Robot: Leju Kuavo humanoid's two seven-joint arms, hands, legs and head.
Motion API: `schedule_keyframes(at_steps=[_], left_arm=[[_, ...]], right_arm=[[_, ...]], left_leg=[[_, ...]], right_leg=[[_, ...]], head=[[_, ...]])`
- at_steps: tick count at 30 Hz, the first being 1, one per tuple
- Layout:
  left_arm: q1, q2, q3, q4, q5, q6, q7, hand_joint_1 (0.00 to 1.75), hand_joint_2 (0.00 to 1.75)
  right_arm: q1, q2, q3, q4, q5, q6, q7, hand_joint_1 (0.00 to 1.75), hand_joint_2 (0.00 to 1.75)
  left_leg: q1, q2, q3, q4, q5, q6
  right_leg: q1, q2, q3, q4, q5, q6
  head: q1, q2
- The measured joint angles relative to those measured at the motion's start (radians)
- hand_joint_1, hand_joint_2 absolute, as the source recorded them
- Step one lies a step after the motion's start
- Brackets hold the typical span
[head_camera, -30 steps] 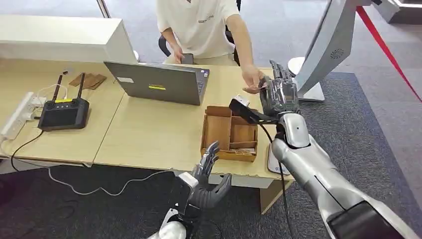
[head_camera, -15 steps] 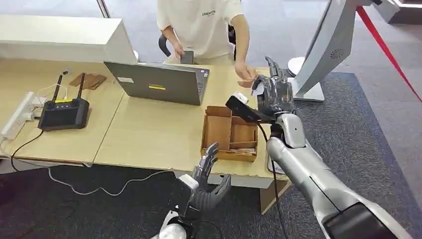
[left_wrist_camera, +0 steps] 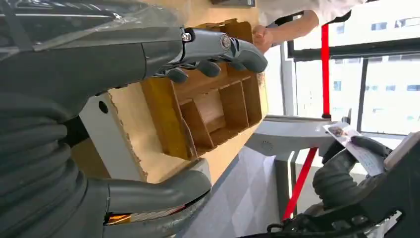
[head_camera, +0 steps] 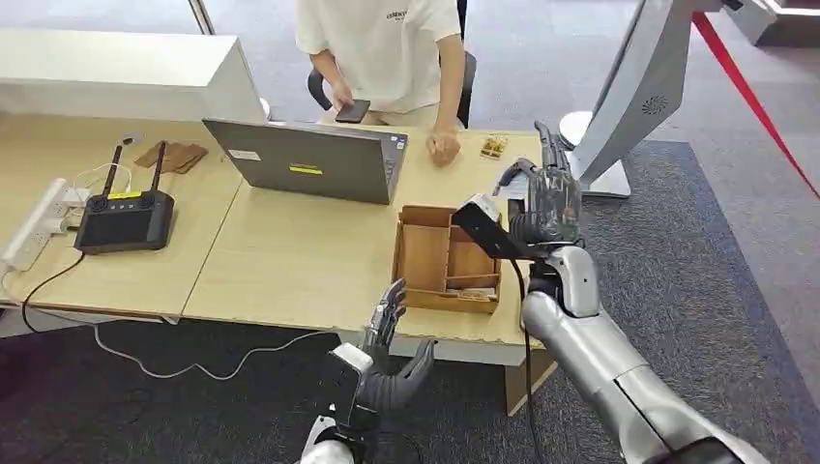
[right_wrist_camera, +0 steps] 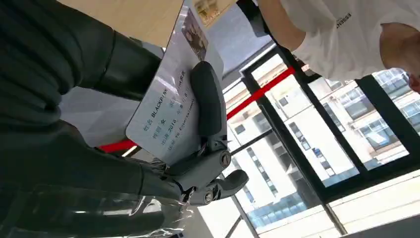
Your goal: Pass the card to the sensor for recognition and then transmit it.
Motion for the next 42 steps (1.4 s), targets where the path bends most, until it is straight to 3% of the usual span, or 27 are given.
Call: schedule_keyframes(at_steps=[4,11,18,33,42], left_arm=[[0.011,0.010,0.003,-0.009,0.001,0.015,-0.002,0.00,1.75],[0.018,0.014,0.007,-0.012,0.001,0.013,-0.002,0.00,1.75],[0.018,0.014,0.008,-0.012,0.006,0.013,-0.010,0.00,1.75],[0.018,0.014,0.008,-0.012,0.019,0.030,-0.014,0.00,1.75],[0.024,0.013,0.016,-0.019,-0.017,0.020,0.006,0.00,1.75]], right_arm=[[0.077,-0.057,-0.054,-0.072,0.046,0.000,0.065,1.75,1.75],[0.190,-0.156,-0.189,-0.125,0.020,0.000,0.036,1.75,1.75],[0.213,-0.200,-0.249,-0.124,0.008,0.001,0.050,1.75,1.75],[0.210,-0.198,-0.244,-0.041,0.033,0.024,0.022,1.75,1.75],[0.202,-0.148,-0.206,0.080,0.057,0.075,0.028,1.75,1.75]], left_leg=[[0.000,0.000,0.000,0.000,0.000,0.000],[-0.001,0.000,0.000,0.000,-0.001,0.001],[-0.001,0.000,0.000,0.000,-0.001,0.001],[-0.001,-0.001,-0.001,0.000,-0.001,0.001],[-0.001,-0.001,-0.001,0.000,-0.001,0.001]], right_leg=[[0.000,0.000,0.001,0.000,0.000,0.000],[-0.001,0.000,0.001,-0.001,0.000,0.000],[-0.001,0.000,0.000,0.000,0.000,0.000],[-0.001,0.000,0.001,0.000,0.000,0.000],[-0.001,0.000,0.000,0.000,0.000,0.000]], head=[[0.000,0.000],[0.000,0.000],[0.000,0.000],[0.000,0.000],[0.000,0.000]])
